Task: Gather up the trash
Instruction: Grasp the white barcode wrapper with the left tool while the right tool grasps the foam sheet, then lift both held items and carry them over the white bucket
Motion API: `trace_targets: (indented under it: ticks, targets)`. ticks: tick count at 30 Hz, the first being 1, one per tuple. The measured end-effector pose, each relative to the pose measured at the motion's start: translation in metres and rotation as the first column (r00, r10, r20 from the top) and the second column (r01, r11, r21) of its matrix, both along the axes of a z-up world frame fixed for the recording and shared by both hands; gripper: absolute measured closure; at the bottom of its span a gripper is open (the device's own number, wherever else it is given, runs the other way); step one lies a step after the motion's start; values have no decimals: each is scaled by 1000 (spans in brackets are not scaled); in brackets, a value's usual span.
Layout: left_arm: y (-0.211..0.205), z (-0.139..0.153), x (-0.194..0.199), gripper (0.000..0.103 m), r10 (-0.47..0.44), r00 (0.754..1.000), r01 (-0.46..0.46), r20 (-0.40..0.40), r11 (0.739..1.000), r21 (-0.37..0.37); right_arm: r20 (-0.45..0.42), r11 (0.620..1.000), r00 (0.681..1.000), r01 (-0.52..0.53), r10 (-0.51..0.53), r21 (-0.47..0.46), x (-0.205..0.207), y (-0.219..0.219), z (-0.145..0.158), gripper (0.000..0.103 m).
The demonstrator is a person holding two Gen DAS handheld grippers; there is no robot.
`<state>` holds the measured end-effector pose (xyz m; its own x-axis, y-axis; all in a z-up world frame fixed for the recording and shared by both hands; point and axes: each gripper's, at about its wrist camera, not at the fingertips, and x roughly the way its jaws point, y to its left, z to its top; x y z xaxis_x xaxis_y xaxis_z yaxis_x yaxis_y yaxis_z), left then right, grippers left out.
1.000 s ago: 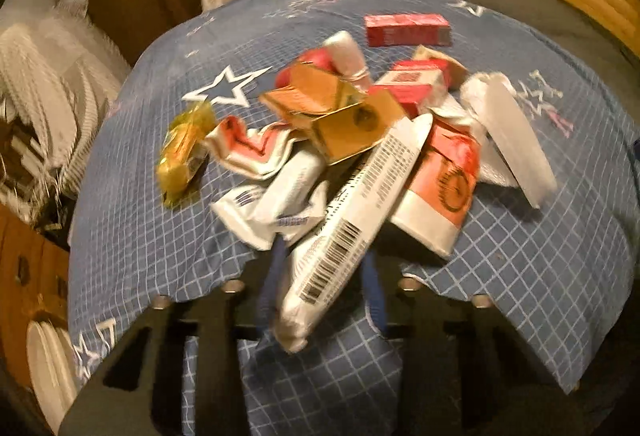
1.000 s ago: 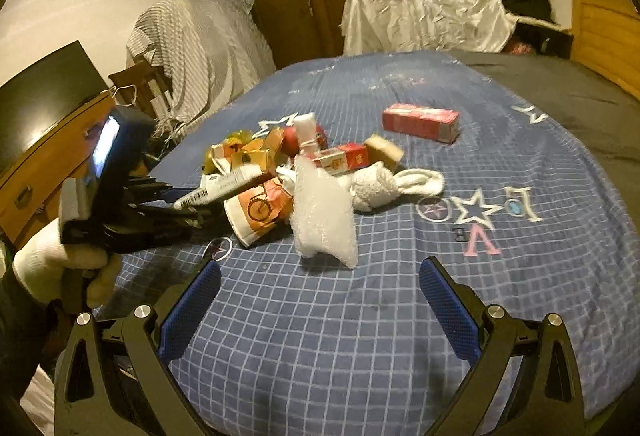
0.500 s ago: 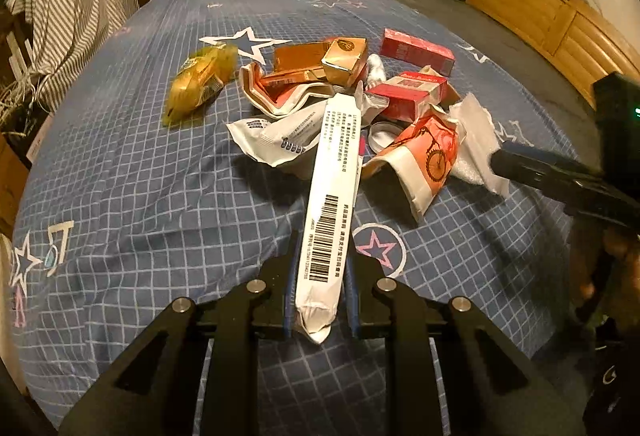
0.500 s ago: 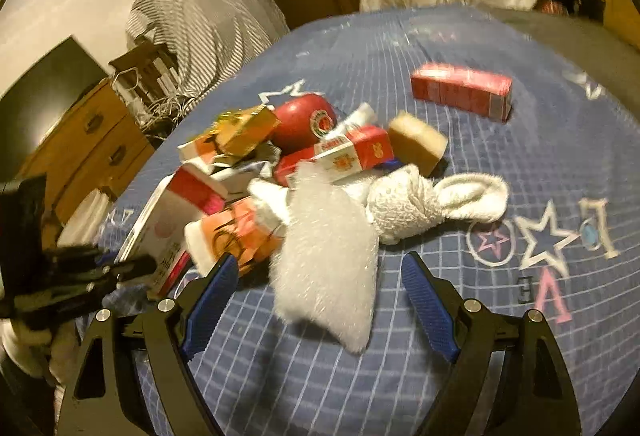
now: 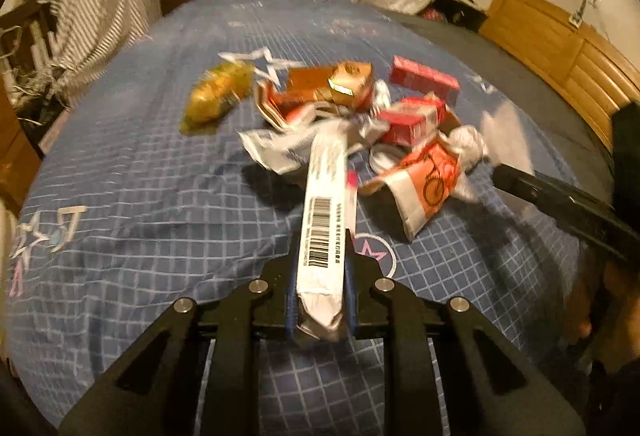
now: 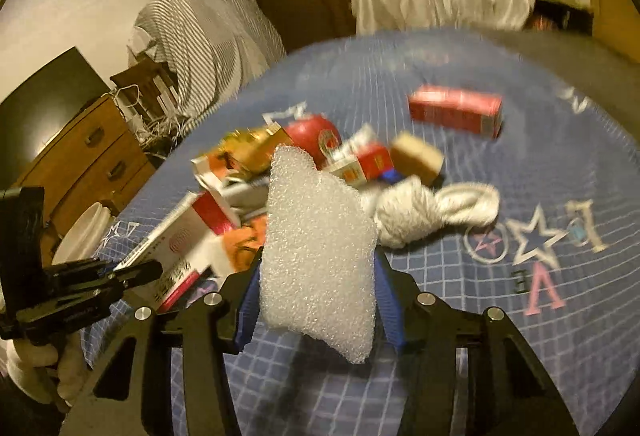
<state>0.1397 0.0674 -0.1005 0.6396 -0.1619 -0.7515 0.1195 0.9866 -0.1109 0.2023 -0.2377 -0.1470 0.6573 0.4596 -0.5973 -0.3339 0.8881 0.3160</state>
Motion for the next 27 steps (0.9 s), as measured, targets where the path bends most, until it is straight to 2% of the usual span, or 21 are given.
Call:
trace_targets:
  ticks: [5,8,10,14,15,16,17,18,20,22,24,27]
  targets:
    - [-2,23,-24,87,43,994,-43,102,999,1,125,999,991,44,-40,-32,-42,5,32,51]
    - [-2,28,-32,87,41,993,-39,107,999,-17,160,998,986,56,-51,-25,-61,2,44,51]
    - [-3,22,-34,87,15,998,-14,68,1000,-12,156,999,987,51,-48,-19,-69,0,48,51]
    - [-9,-10,-21,87,-47,995,48,-88,999,12,116,999,992,43,-40,-20,-78,-4,46,51]
    - [-9,-13,-19,86,-43,995,45,-94,999,9,108,999,993,43,-41,-19,-80,-4,42,51]
    - [-7,-15,-14,82,-38,993,37,-112,999,-10,94,999,995,42,-40,-17,-81,-4,40,51]
    - [-6,-17,-10,72,-36,991,33,-131,999,-30,72,999,997,40,-40,-6,-80,-6,39,51]
    - [-4,-19,-2,71,-19,990,15,-140,999,-34,61,999,997,42,-41,-2,-79,-6,35,51]
    - [-3,-24,6,71,-11,985,6,-171,1000,-31,43,999,998,41,-41,-11,-77,-6,33,51]
    - [-7,-29,13,72,-16,981,17,-194,1000,5,27,999,999,40,-40,-15,-74,-5,29,51]
    - [-11,-31,15,84,-23,981,26,-191,1000,14,20,999,999,41,-41,-20,-71,-3,26,51]
    - [-17,-28,7,86,-12,988,16,-152,1000,26,34,998,998,60,-60,-18,-71,-4,25,51]
